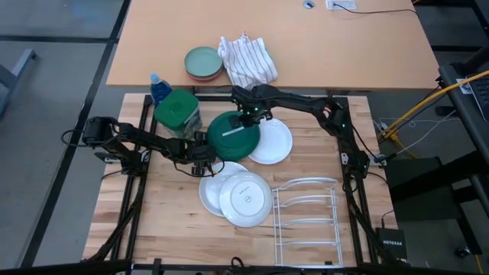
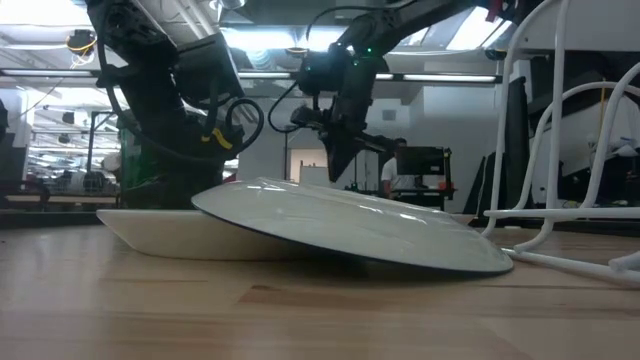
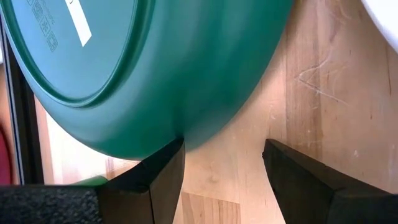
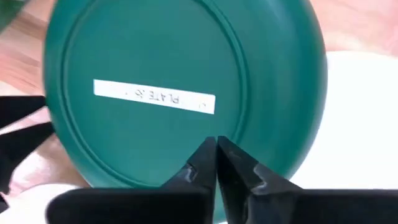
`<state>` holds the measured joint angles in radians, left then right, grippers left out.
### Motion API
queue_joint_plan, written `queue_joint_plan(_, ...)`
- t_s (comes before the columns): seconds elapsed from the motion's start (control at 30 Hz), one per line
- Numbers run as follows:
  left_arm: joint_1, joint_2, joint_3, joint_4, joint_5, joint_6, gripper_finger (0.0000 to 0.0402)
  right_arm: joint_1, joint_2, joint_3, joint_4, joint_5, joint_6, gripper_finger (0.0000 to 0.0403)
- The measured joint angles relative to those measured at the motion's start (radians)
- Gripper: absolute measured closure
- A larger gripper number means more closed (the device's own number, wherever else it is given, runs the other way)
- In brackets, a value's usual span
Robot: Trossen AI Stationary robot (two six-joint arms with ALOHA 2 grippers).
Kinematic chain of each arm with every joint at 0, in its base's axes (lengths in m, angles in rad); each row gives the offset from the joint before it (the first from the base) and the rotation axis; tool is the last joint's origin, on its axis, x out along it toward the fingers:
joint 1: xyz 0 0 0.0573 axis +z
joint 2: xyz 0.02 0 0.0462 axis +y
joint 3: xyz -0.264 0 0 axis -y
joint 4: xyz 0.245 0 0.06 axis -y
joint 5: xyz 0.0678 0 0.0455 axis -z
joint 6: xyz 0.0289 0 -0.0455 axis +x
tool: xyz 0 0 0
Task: Sort dishes
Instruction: Put the green plate on the dish rack
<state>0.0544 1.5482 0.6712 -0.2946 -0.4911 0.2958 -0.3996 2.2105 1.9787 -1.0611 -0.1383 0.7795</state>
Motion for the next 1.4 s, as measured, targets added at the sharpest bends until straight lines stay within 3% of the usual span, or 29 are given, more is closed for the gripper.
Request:
queue_joint_plan(0.6,-0.002,-0.001,0.0,0.0,-0.002,0.045,0.0192,0.0,-0.005,-0.092,-0.002,-0.003,0.035,0.0398)
queue_joint_plan(0.97,-0.055,-0.003,0.0,-0.005,-0.151,0.09,0.0192,0.0,-0.004,-0.094,-0.007,-0.003,0.039,0.0398)
queue_joint_plan(1.4,-0.081,-0.003,0.0,-0.005,-0.154,0.079,0.0192,0.0,0.001,-0.057,-0.023,0.014,0.035,0.0392)
